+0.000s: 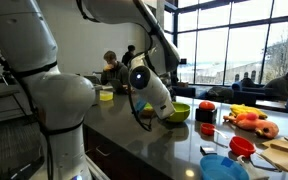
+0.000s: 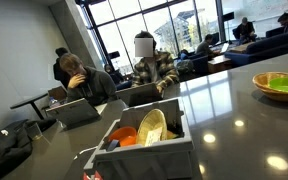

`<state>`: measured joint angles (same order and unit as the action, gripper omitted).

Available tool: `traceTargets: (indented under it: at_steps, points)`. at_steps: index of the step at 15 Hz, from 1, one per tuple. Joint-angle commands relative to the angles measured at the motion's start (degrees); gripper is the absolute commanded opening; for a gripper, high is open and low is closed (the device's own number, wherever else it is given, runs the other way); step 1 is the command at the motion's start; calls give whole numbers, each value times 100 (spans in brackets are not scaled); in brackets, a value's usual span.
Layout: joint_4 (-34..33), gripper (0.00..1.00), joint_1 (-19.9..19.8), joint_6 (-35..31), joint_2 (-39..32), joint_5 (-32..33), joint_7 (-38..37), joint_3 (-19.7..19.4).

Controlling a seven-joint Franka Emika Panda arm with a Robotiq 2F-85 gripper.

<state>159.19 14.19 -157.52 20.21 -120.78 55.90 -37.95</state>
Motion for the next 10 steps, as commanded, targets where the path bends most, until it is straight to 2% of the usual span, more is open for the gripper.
traceTargets:
  at_steps: [1,4,6,8,9,10]
  points:
    - [0,100,119,145,-131,260,-295,-575]
    - [0,100,50,20,-77,220,-334,-811]
    - [-3,100,-52,-267,92,102,-135,-670]
    - [-78,100,-40,-240,251,30,-51,-529]
    - [-65,100,-943,172,-22,172,-454,475]
    - [-102,100,-1123,235,-17,147,-475,730]
